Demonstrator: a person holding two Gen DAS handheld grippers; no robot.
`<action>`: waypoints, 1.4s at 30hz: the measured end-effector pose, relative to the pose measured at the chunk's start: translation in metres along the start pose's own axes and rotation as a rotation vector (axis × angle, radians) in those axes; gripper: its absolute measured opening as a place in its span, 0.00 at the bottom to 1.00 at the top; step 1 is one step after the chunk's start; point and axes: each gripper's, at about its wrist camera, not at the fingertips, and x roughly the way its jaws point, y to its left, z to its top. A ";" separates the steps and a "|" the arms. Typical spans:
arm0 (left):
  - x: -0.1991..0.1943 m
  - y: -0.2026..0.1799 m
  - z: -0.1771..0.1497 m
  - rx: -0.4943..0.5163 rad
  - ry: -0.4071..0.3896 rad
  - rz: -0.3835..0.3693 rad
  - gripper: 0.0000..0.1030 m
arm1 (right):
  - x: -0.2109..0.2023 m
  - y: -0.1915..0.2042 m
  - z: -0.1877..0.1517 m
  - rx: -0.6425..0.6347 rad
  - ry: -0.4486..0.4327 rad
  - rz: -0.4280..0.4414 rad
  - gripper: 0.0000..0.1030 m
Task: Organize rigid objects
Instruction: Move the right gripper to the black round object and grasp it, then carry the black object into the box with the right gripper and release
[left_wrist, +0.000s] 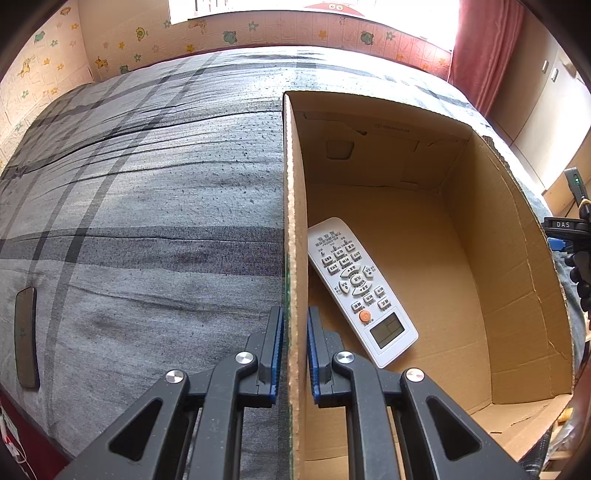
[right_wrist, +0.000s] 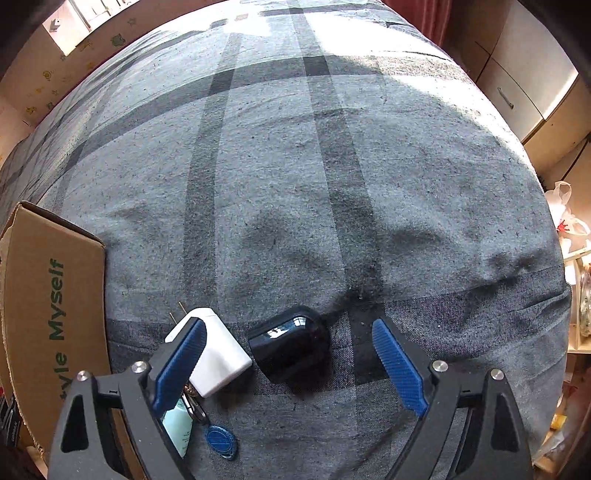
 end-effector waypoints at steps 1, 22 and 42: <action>0.000 0.000 0.000 0.000 0.001 0.000 0.13 | 0.002 -0.001 0.000 0.005 0.005 -0.002 0.85; 0.000 0.000 0.000 -0.008 -0.003 -0.001 0.13 | 0.001 -0.002 -0.001 0.036 0.020 -0.016 0.51; -0.001 -0.004 0.000 -0.001 -0.007 0.012 0.13 | -0.106 0.086 -0.005 -0.202 -0.121 0.008 0.51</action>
